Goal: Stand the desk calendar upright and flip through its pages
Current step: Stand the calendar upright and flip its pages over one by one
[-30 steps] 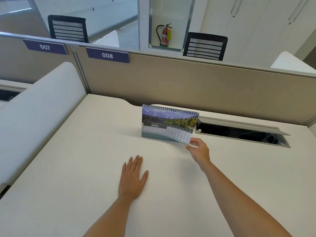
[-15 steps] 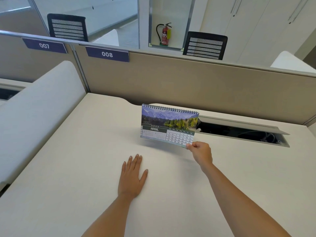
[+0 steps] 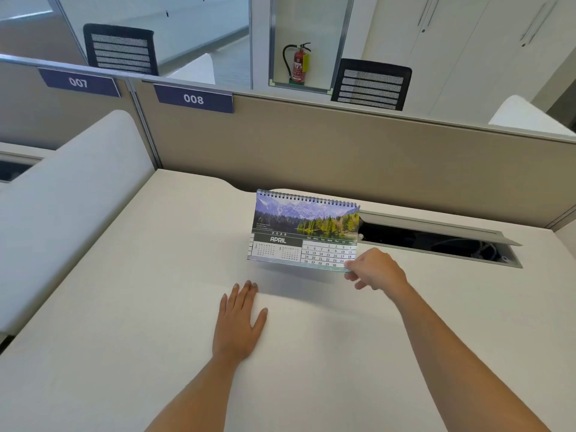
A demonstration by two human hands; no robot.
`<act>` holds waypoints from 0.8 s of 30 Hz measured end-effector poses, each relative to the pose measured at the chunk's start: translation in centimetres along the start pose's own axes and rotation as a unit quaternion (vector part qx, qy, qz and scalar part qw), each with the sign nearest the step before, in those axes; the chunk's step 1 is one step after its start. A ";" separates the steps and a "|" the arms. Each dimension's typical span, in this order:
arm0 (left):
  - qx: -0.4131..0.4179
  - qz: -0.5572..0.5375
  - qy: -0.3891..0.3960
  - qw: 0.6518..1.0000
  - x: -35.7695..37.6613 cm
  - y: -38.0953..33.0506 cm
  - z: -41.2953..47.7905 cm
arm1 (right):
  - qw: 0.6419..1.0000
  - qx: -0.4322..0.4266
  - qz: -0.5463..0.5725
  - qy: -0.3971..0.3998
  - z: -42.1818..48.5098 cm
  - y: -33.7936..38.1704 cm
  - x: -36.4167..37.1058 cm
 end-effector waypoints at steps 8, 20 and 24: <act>-0.002 0.006 0.007 1.000 0.3 0.2 0.1 | 0.928 -0.101 0.343 0.102 -3.2 6.5 -4.8; -0.008 0.011 0.010 1.000 0.2 0.1 -0.1 | 0.885 -0.227 0.403 0.049 -3.3 13.5 -7.2; -0.010 0.014 0.015 1.000 0.3 0.2 -0.1 | 0.874 -0.247 0.419 0.021 -2.2 14.9 -8.3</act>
Point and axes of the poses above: each hand's wrist, its own z-axis towards the middle knuckle, its own x-axis out of the palm, y = z × x, the point moved 10 cm from there along z, towards the middle knuckle, and after that the axes turned 2 degrees about -y, right-handed, at the moved point
